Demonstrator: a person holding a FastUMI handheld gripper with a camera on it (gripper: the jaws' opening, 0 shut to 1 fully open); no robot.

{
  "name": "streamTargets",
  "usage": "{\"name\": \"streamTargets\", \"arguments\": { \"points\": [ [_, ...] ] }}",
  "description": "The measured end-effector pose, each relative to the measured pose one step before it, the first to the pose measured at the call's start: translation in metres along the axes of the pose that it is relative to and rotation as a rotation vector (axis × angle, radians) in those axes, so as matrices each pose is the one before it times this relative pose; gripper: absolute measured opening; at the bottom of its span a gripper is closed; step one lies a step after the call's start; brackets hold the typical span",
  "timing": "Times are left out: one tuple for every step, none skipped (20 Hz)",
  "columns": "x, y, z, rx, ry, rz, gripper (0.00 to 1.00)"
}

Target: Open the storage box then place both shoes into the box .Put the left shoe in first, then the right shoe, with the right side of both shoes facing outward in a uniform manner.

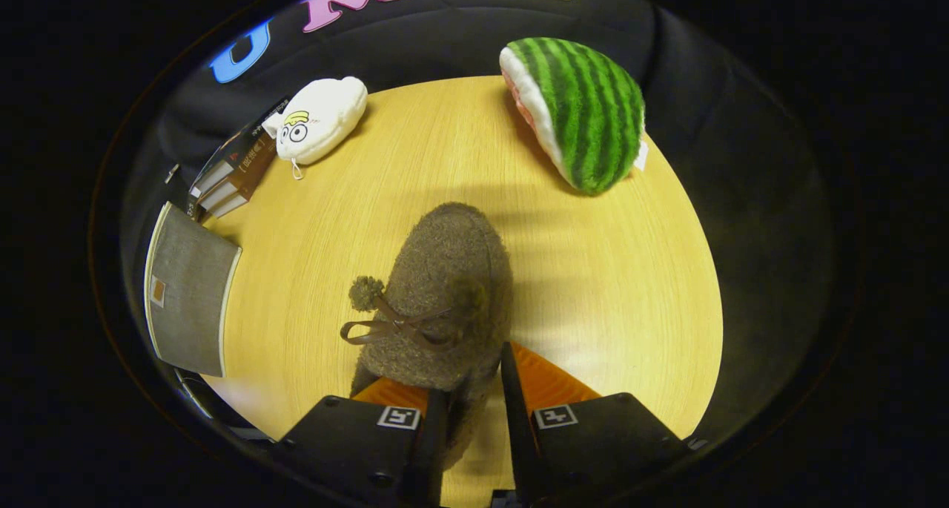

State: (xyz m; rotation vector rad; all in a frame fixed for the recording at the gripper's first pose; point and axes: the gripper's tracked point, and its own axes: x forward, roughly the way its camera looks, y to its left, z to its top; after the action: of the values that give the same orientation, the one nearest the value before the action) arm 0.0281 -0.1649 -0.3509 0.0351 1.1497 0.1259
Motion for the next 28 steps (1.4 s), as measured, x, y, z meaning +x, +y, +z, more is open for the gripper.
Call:
{"name": "streamTargets", "arguments": {
  "points": [
    [-0.00035,-0.00067,0.00058,-0.00085,-0.00727,0.00007,0.35],
    [-0.00071,-0.00351,-0.0002,0.00885,-0.00608,-0.01293,0.34],
    [0.00142,0.00033,0.00122,0.02616,-0.0068,0.00344,0.28],
    [0.00033,-0.00194,-0.00061,0.01062,-0.00749,-0.00025,0.21],
    [-0.00085,-0.00009,0.00032,-0.01709,-0.00202,0.00301,0.12],
    [-0.00088,-0.00025,0.00138,-0.02757,-0.01187,0.00043,0.11],
    [-0.00067,0.00199,-0.00214,-0.01653,0.00046,0.00665,0.06],
    [-0.0015,0.00062,-0.00109,-0.00701,0.00783,0.00088,0.05],
    [-0.00228,0.00221,-0.00191,0.00163,0.00938,0.00064,0.05],
    [-0.00356,0.00421,-0.00107,0.00559,0.00762,0.00421,0.05],
    [-0.0053,0.00555,0.00084,0.00787,-0.00276,0.00093,0.05],
    [-0.00642,0.00644,0.00247,0.00451,-0.0098,0.00055,0.05],
    [-0.00846,0.00696,0.00315,0.0045,-0.01416,-0.00094,0.06],
    [-0.00893,0.00816,0.00357,0.01098,-0.0164,0.00282,0.05],
    [-0.00859,0.01109,0.00282,0.01458,-0.00967,0.0102,0.05],
    [-0.00806,0.0112,0.00104,0.02287,-0.00708,0.0131,0.05],
    [-0.00778,0.01303,0.00084,0.02397,-0.0058,0.01522,0.05],
    [-0.00752,0.0124,0.00047,0.023,-0.00789,0.01178,0.05],
    [-0.00746,0.01299,0.00068,0.02163,-0.00906,0.00832,0.05],
    [-0.00734,0.0121,-0.00031,0.01453,-0.00968,0.00091,0.05],
    [-0.00792,0.01377,0.00164,0.00978,-0.01516,0.00397,0.05],
    [-0.00803,0.01615,0.00301,0.00784,-0.01871,0.01546,0.05],
    [-0.00879,0.0177,0.00201,0.01211,-0.01496,0.02262,0.05],
    [-0.00809,0.01808,0.00204,0.01241,-0.00798,0.02526,0.05],
    [-0.00704,0.01678,0.00276,0.01189,-0.0117,0.02232,0.05],
    [-0.00156,0.01113,0.00827,0.00355,-0.01352,0.01736,0.05],
    [-0.00582,0.01381,0.00449,0.00266,-0.01858,0.0095,0.05],
    [-0.00539,0.01253,0.00331,0.00507,-0.02901,0.01016,0.05]
  ]
}}
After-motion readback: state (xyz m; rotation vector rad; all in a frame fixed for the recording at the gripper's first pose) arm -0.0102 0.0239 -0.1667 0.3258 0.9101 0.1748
